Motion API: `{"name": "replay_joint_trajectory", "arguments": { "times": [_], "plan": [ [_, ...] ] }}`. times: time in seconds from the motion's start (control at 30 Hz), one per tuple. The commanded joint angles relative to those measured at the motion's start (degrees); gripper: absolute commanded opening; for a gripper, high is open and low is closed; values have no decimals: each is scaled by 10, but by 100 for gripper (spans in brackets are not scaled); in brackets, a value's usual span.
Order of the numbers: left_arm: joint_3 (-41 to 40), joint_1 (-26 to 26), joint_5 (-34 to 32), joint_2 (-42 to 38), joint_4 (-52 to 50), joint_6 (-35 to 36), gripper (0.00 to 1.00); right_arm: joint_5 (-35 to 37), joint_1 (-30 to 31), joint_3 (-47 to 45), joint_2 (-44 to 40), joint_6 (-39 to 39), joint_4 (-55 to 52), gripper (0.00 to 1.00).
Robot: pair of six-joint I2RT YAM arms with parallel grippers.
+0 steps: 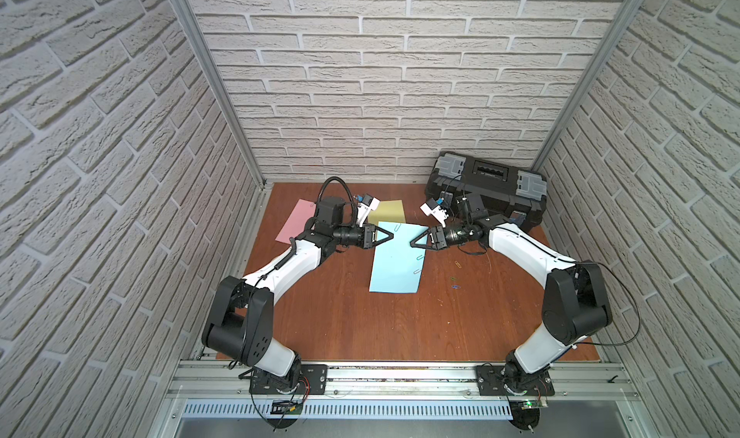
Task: Unclip the paperclips from the documents
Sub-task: Remove the paper clip from the document.
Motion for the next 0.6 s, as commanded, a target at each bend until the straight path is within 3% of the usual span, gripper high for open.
{"name": "replay_joint_trajectory", "arguments": {
  "times": [0.0, 0.3, 0.57],
  "plan": [
    [29, -3, 10, -25, -60, 66, 0, 40, -1, 27, -32, -73, -73, 45],
    [70, -3, 20, -29, -215, 160, 0, 137, -1, 56, -62, -135, -139, 53],
    [84, -16, 33, -28, -254, 183, 0, 115, 12, 98, -57, -164, -138, 59]
  ]
}}
